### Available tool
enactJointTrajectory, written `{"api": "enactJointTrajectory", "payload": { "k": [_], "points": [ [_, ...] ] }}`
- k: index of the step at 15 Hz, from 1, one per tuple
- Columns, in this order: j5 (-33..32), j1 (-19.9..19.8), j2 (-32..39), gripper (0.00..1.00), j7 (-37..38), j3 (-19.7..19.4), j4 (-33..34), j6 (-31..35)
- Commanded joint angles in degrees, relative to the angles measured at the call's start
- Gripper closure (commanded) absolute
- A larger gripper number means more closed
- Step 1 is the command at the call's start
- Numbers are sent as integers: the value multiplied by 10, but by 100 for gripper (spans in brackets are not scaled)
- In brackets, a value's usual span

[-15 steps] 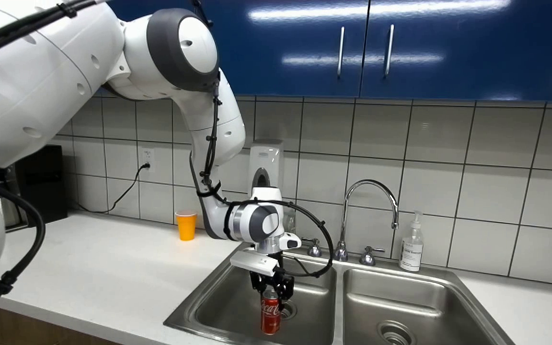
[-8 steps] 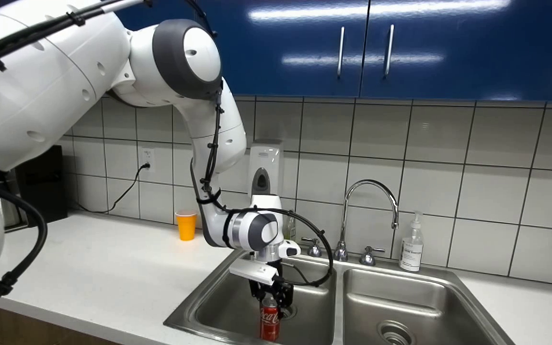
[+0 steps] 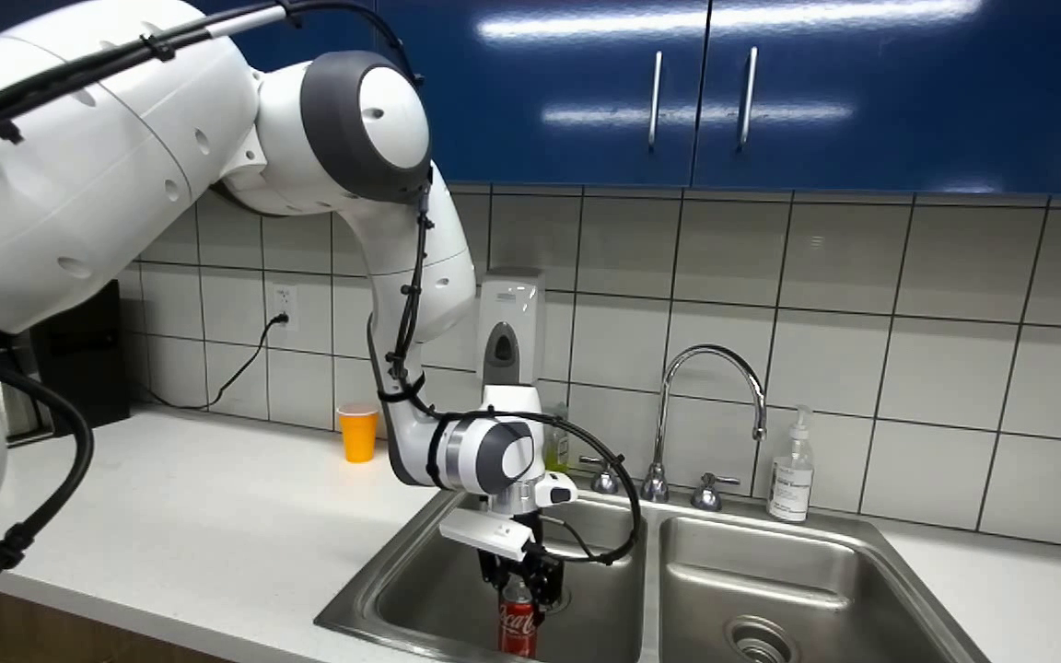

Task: Pick up the Coca-Cola soda can and put it inside the sink

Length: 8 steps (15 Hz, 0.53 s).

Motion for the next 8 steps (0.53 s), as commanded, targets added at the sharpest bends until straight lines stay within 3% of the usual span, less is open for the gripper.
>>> {"api": "enactJointTrajectory", "payload": {
  "k": [1, 7, 8],
  "points": [
    [6, -12, -3, 62, -15, 8, -1, 9],
    [4, -13, -2, 62, -17, 7, -1, 8],
    [4, -13, -3, 12, -18, 6, -2, 6]
  ]
}}
